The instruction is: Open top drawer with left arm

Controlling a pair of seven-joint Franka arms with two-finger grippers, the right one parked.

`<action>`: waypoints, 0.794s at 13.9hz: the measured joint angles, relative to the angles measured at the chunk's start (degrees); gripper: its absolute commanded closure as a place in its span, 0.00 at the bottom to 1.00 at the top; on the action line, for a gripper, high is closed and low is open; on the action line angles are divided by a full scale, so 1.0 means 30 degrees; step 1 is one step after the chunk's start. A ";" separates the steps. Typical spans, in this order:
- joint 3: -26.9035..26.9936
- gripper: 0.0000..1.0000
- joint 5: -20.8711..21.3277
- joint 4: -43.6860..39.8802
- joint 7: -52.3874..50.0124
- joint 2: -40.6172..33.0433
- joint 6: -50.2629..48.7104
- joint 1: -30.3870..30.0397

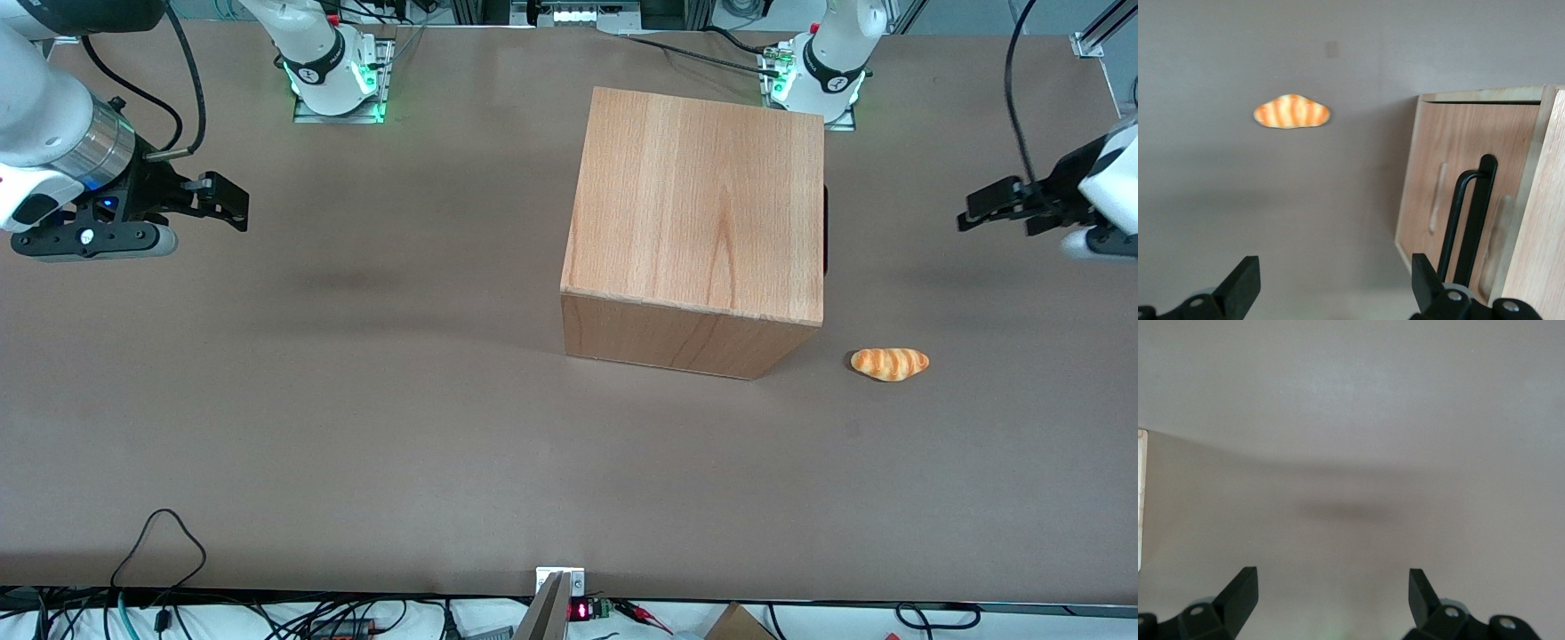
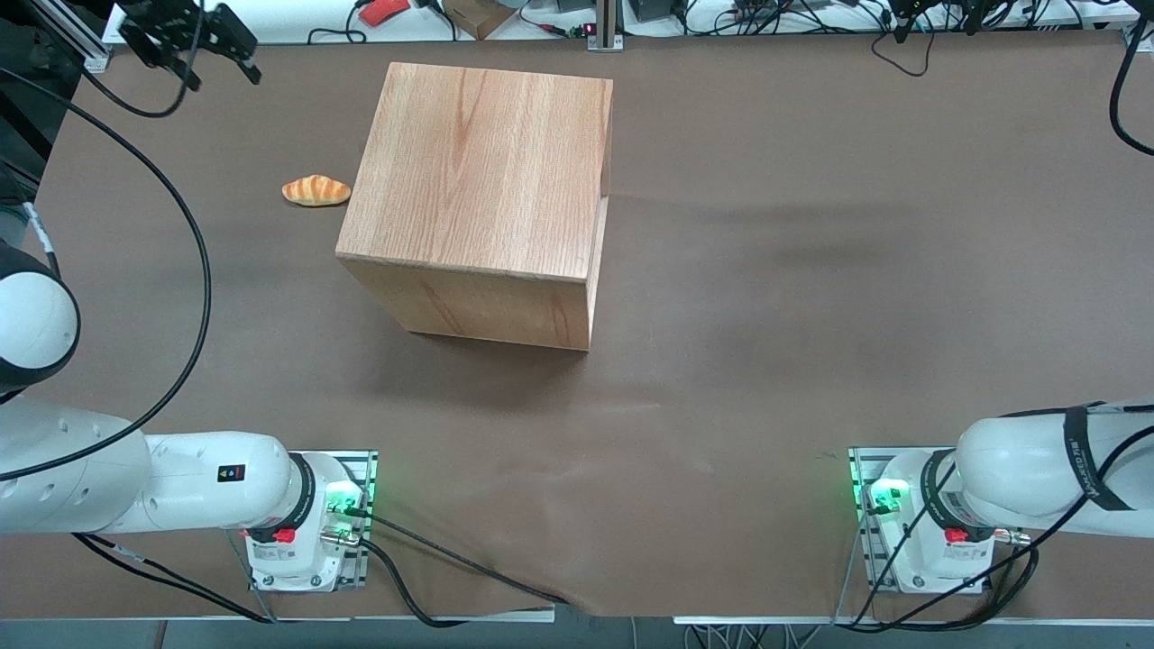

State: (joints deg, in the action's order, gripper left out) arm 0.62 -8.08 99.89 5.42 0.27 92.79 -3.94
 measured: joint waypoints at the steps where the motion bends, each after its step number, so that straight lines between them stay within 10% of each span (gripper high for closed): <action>1: -0.0039 0.00 -0.0475 0.0708 0.0057 0.0057 0.0697 0.0020; 11: -0.1889 0.00 -0.2695 0.5001 0.0174 0.0136 0.5154 0.0143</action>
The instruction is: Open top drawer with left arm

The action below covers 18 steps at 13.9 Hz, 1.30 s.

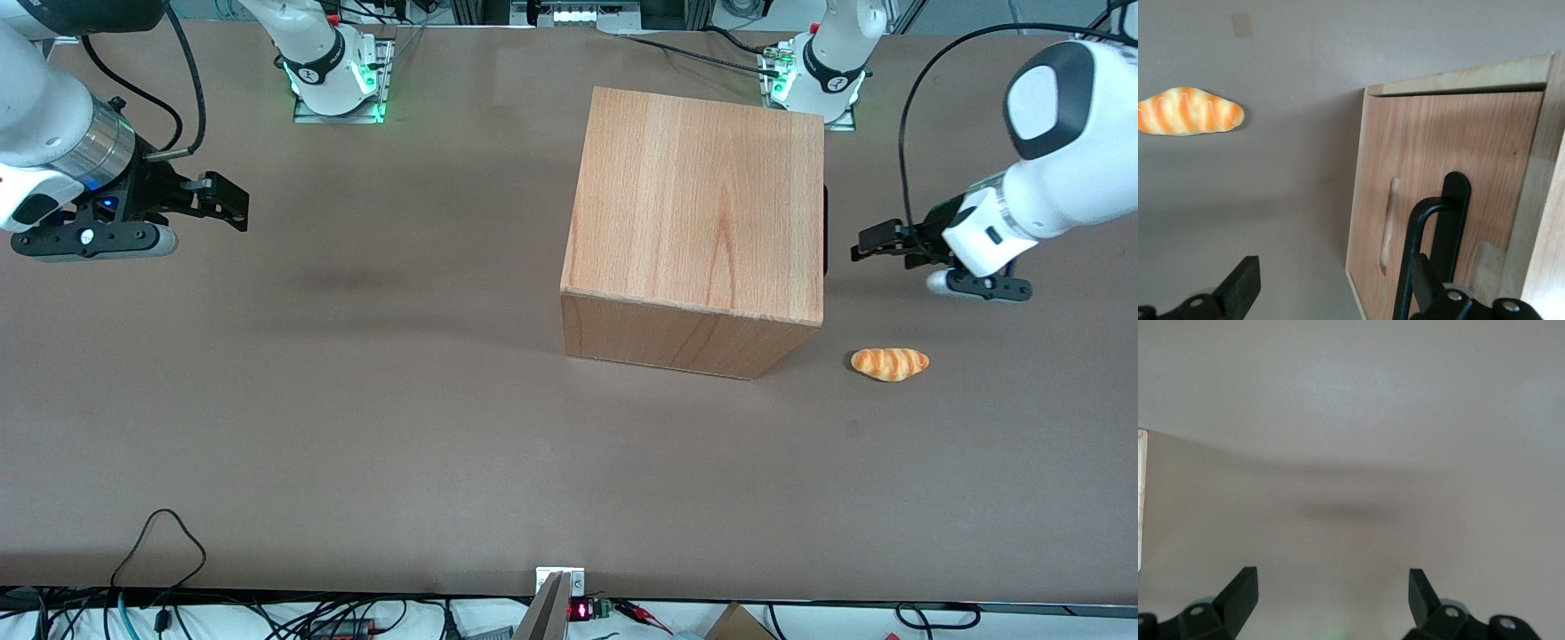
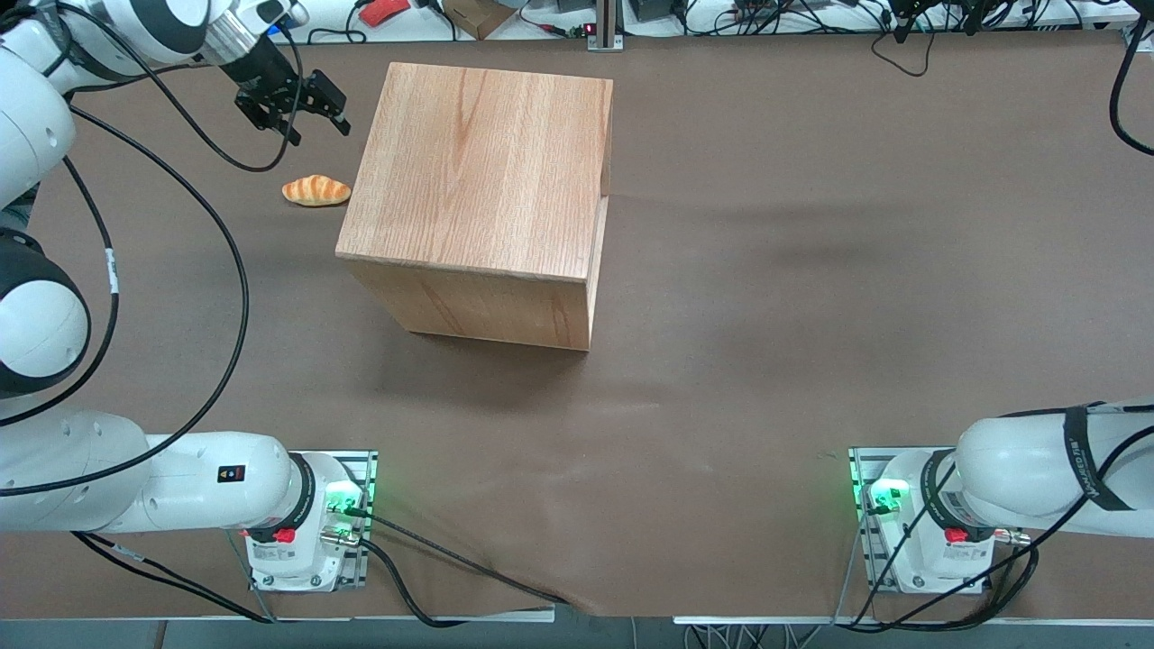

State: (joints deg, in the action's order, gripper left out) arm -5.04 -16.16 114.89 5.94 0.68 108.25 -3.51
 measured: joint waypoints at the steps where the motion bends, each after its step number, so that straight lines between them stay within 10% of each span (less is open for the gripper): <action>1: -0.0099 0.00 -0.0040 0.0157 0.0000 0.0001 0.0161 0.0002; 18: -0.0836 0.00 -0.0250 0.0610 0.0006 0.1193 0.0963 0.0001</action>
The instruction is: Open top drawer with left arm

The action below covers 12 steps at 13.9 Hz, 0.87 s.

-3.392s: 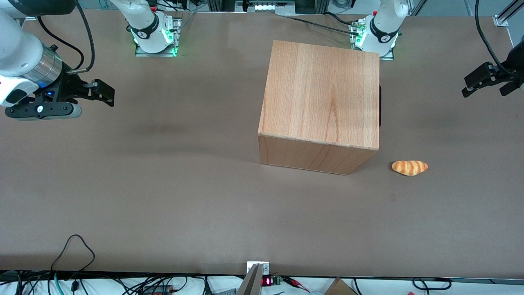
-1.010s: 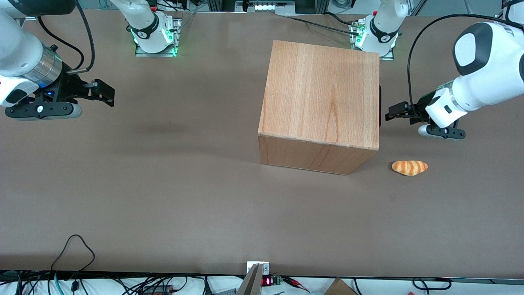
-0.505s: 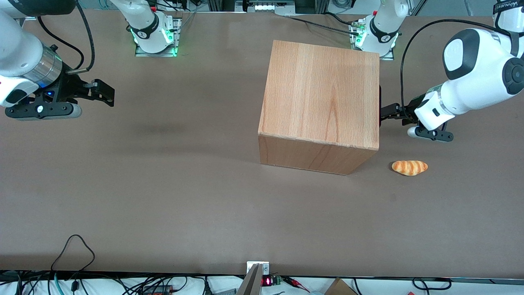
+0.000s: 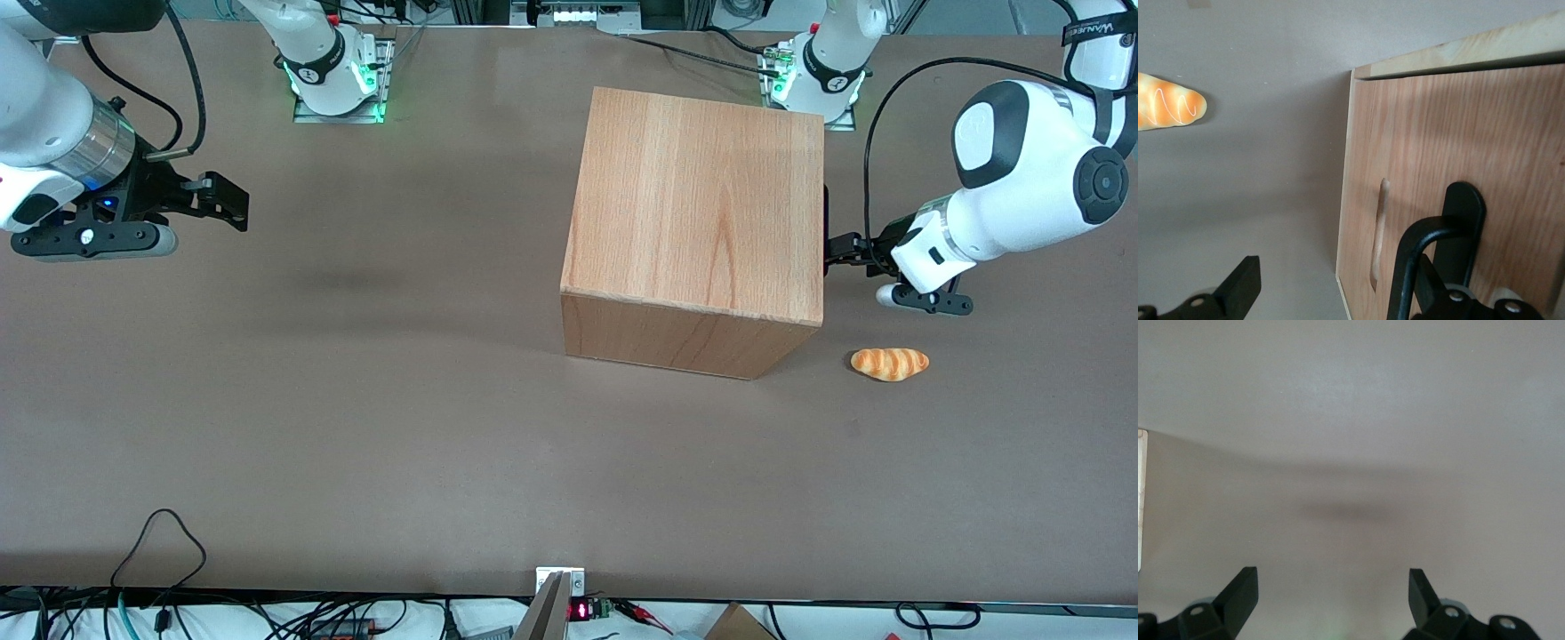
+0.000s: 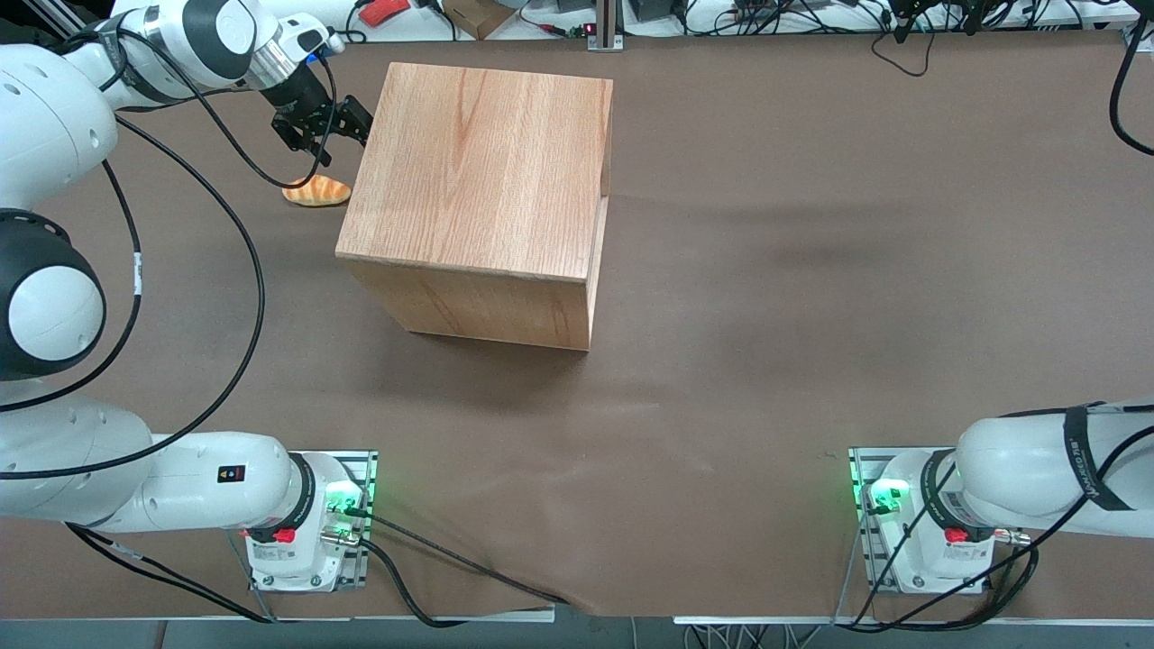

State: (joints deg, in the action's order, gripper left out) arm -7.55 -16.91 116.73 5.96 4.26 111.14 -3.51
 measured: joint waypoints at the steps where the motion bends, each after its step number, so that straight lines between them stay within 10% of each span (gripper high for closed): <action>1: 0.0007 0.00 0.0000 0.0000 0.0003 0.0004 0.0000 -0.0026; 12: 0.0192 0.00 0.1164 0.0009 0.0300 0.0203 0.0167 -0.2337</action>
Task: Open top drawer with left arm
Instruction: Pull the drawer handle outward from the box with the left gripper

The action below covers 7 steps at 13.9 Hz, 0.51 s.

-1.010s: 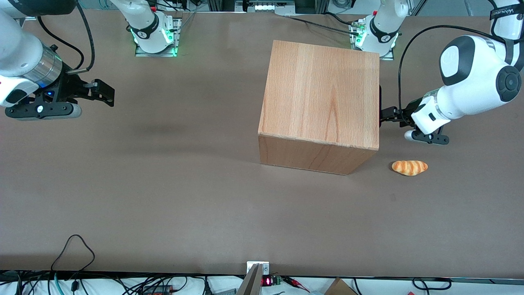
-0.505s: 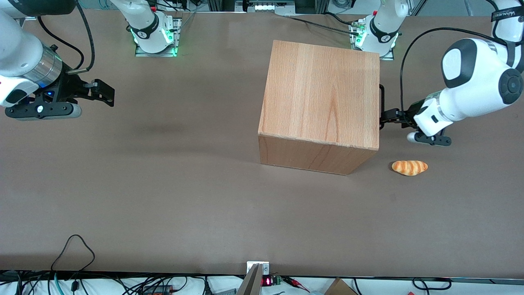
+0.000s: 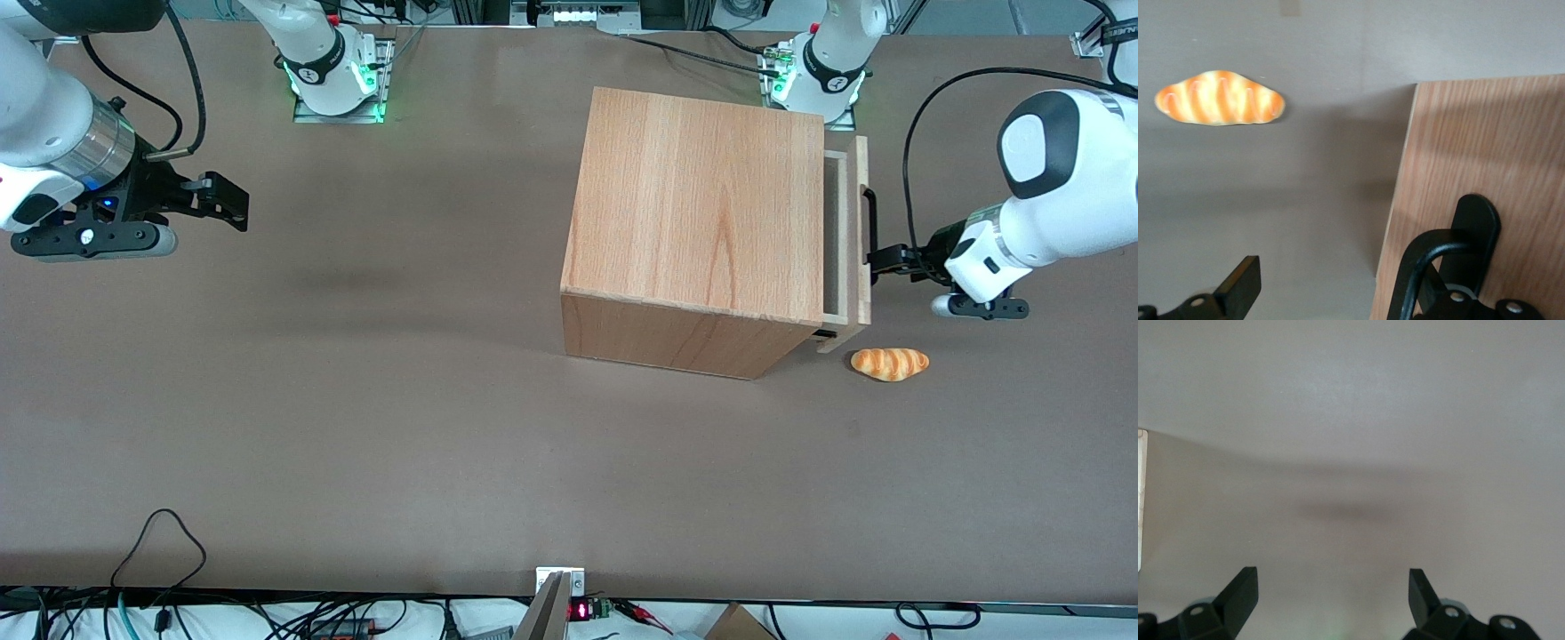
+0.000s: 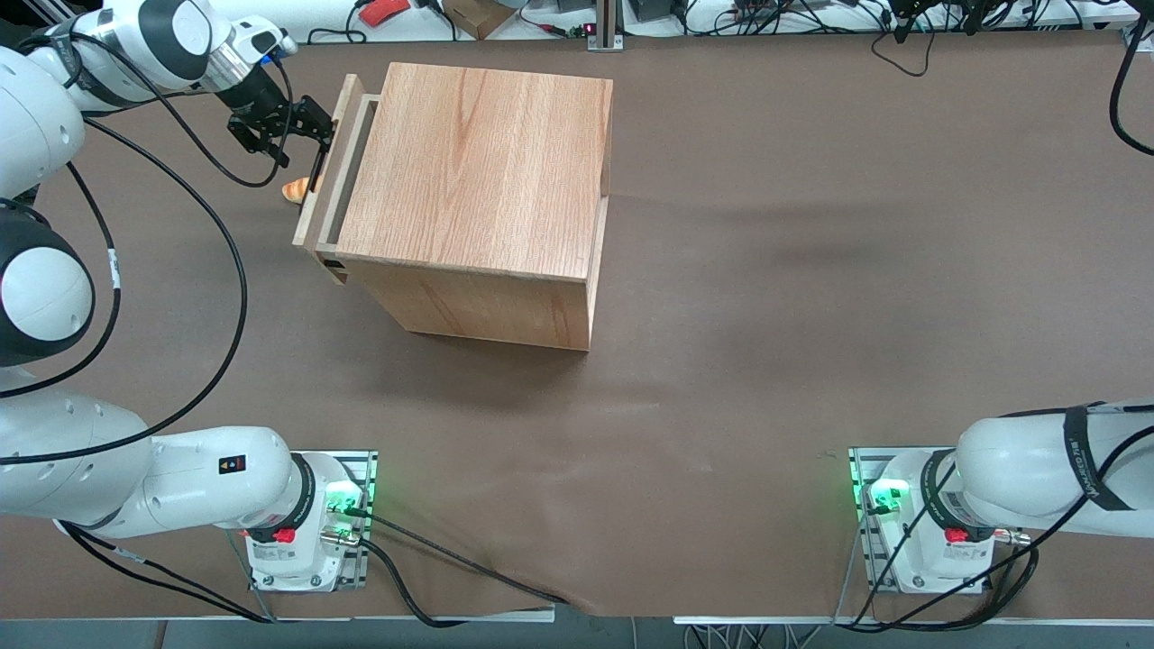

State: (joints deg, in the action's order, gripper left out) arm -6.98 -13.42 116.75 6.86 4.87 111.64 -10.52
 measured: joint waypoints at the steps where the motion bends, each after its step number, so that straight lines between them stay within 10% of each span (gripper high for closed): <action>1: 0.0008 0.00 0.0073 0.0000 0.0077 0.0000 0.0031 -0.0289; 7: 0.0052 0.00 0.0375 -0.0003 0.2618 0.0008 0.0224 -0.3086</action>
State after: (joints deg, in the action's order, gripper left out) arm -6.82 -12.29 116.74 14.71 4.89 112.32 -19.78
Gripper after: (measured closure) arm 0.000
